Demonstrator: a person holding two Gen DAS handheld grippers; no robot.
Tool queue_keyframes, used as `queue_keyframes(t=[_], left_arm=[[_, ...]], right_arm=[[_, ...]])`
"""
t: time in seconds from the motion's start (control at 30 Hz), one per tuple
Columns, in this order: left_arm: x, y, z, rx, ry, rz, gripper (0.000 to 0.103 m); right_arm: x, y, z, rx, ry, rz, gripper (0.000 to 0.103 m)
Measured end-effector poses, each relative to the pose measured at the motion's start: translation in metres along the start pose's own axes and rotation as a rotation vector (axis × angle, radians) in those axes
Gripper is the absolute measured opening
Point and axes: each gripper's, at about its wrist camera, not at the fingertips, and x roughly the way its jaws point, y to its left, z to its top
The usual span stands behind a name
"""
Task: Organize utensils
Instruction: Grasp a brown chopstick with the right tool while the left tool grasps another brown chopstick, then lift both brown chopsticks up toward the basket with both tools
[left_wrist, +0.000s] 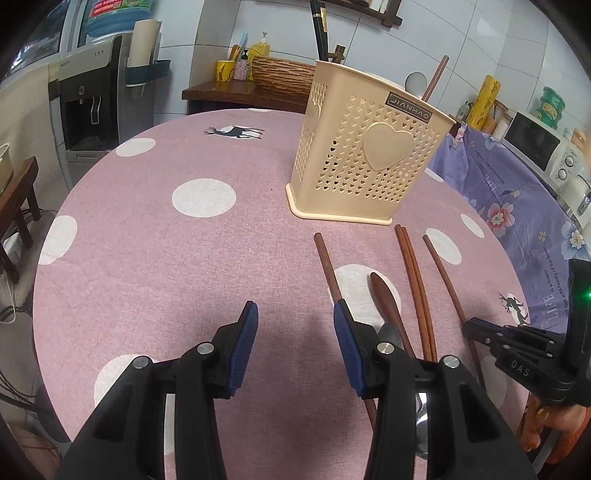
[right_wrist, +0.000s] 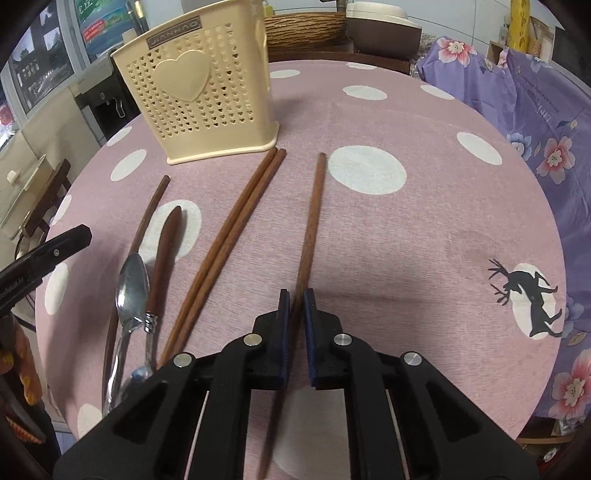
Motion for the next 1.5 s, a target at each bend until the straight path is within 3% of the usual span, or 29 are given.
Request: queue_keyframes(t=[0.43, 0.57, 0.73, 0.97, 1.1, 1.5], left_arm=[[0.024, -0.014, 0.019, 0.039, 0.048, -0.021, 0.043], [0.041, -0.029, 0.027, 0.081, 0.074, -0.021, 0.037], [0.064, -0.035, 0.031, 0.105, 0.112, 0.024, 0.022], [0.068, -0.037, 0.031, 0.124, 0.112, 0.045, 0.016], [0.069, -0.036, 0.032, 0.128, 0.113, 0.053, 0.010], [0.072, -0.038, 0.035, 0.135, 0.112, 0.053, 0.010]], right_arm=[[0.000, -0.016, 0.004, 0.087, -0.044, 0.055, 0.008], [-0.002, -0.014, 0.004, 0.087, -0.058, 0.040, 0.008], [-0.004, -0.013, 0.010, 0.070, -0.083, 0.032, 0.008], [-0.002, -0.015, 0.028, 0.049, -0.111, 0.038, 0.009], [0.008, -0.015, 0.043, 0.041, -0.094, 0.063, 0.024], [0.046, -0.014, 0.078, 0.021, -0.046, 0.042, 0.025]])
